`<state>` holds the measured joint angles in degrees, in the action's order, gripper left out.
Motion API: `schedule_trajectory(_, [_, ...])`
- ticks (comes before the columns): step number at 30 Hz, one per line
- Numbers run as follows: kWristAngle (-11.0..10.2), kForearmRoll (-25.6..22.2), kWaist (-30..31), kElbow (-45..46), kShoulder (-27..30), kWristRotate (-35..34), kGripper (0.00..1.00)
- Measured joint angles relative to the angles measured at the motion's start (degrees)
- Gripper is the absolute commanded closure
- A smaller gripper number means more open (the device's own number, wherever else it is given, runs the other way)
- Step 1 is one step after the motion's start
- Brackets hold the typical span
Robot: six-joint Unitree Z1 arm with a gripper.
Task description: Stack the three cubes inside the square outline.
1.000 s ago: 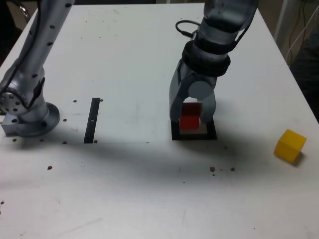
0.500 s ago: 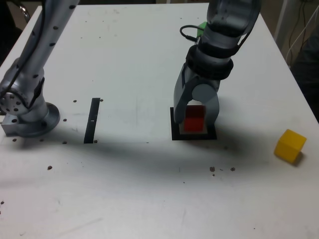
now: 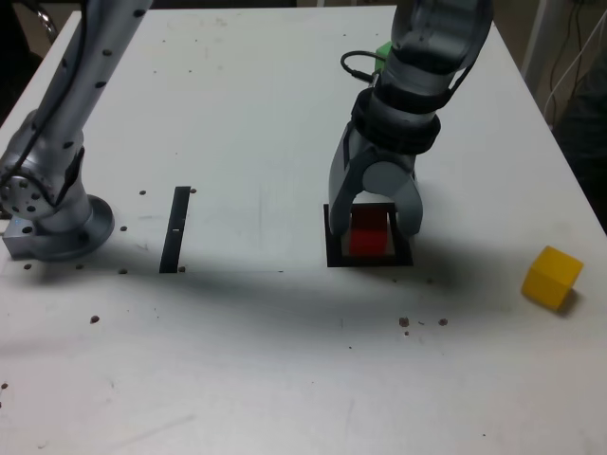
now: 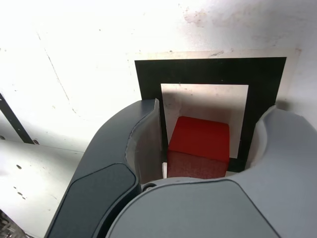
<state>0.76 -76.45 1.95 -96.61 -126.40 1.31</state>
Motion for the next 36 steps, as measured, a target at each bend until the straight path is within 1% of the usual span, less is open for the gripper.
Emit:
schedule_trajectory(6, [-1.31,-0.01,-0.07,1.07,2.82,0.0,0.0])
schedule_trajectory(10, [-2.72,-1.06,-0.09,1.4,5.04,0.01,0.0])
schedule_trajectory(13, [-3.38,-1.51,-0.12,1.24,5.81,0.0,0.0])
schedule_trajectory(16, [-4.04,-2.51,-0.08,-0.11,6.47,0.21,0.0])
schedule_trajectory(20, [-4.2,-4.32,0.53,-3.22,6.55,0.92,0.0])
schedule_trajectory(23, [-4.2,-6.07,1.27,-6.8,5.48,1.48,0.0])
schedule_trajectory(27, [-4.06,-9.16,2.68,-12.13,2.68,1.96,0.01])
schedule_trajectory(32, [-3.21,-12.72,4.26,-19.52,-0.69,2.4,0.01])
schedule_trajectory(36, [-2.48,-14.24,5.05,-24.79,-3.16,2.73,0.01])
